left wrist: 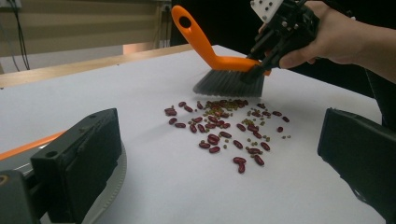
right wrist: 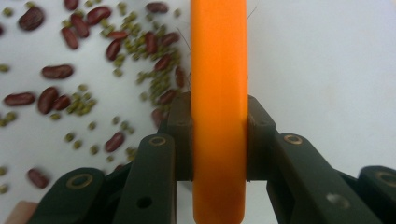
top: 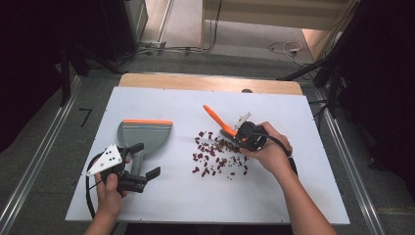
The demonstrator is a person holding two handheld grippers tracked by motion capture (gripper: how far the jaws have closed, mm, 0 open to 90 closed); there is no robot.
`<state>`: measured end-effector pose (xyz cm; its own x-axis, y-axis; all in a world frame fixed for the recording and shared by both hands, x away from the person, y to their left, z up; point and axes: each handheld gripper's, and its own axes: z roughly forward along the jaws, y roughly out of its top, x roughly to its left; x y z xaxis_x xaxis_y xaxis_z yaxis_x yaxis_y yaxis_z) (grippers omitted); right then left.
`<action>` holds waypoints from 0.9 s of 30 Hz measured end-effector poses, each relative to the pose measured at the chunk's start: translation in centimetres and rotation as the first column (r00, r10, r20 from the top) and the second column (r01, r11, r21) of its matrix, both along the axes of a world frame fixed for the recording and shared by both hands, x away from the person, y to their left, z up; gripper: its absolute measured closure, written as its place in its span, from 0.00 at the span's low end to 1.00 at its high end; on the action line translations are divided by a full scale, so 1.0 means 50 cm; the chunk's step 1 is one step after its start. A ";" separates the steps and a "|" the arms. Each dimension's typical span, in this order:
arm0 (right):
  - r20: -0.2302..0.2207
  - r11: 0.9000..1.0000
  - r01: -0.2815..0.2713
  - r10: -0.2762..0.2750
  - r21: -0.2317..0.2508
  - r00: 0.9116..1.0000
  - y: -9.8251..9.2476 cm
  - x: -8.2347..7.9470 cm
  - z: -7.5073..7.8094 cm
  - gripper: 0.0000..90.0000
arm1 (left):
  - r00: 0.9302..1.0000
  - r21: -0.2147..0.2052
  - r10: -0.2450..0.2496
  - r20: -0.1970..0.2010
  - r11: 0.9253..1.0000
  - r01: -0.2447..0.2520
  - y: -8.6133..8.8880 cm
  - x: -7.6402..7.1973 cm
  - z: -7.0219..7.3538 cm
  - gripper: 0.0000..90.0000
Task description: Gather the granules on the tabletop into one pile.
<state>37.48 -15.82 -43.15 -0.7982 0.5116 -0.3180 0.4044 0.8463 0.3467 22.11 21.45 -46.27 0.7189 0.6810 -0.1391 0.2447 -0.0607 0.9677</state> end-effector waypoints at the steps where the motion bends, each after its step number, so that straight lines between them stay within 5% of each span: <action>1: 0.012 1.000 -0.010 0.010 -0.001 1.000 0.003 0.004 0.002 0.76 | 1.000 0.003 -0.003 0.000 1.000 0.003 0.000 0.001 0.000 0.00; 6: 0.055 0.998 -0.062 0.064 -0.023 0.996 0.025 0.023 0.005 0.76 | 1.000 0.005 -0.004 0.000 1.000 0.004 0.000 0.000 0.000 0.00; 11: 0.050 0.988 -0.108 0.114 -0.112 0.992 0.057 0.039 -0.017 0.76 | 1.000 -0.002 -0.001 0.002 1.000 0.001 0.004 0.000 0.000 0.00; 20: 0.025 0.984 -0.148 0.151 -0.095 0.988 0.058 0.010 -0.022 0.76 | 1.000 0.001 -0.003 0.000 1.000 0.003 0.003 -0.001 -0.001 0.00; 25: 0.003 0.974 -0.207 0.208 -0.096 0.978 0.049 -0.011 -0.017 0.76 | 1.000 -0.001 -0.003 -0.002 1.000 0.003 0.000 -0.001 0.000 0.00; 27: 0.014 0.978 -0.195 0.197 -0.072 0.980 0.043 -0.008 -0.008 0.76 | 1.000 0.002 -0.006 -0.002 1.000 0.006 -0.001 -0.001 -0.001 0.00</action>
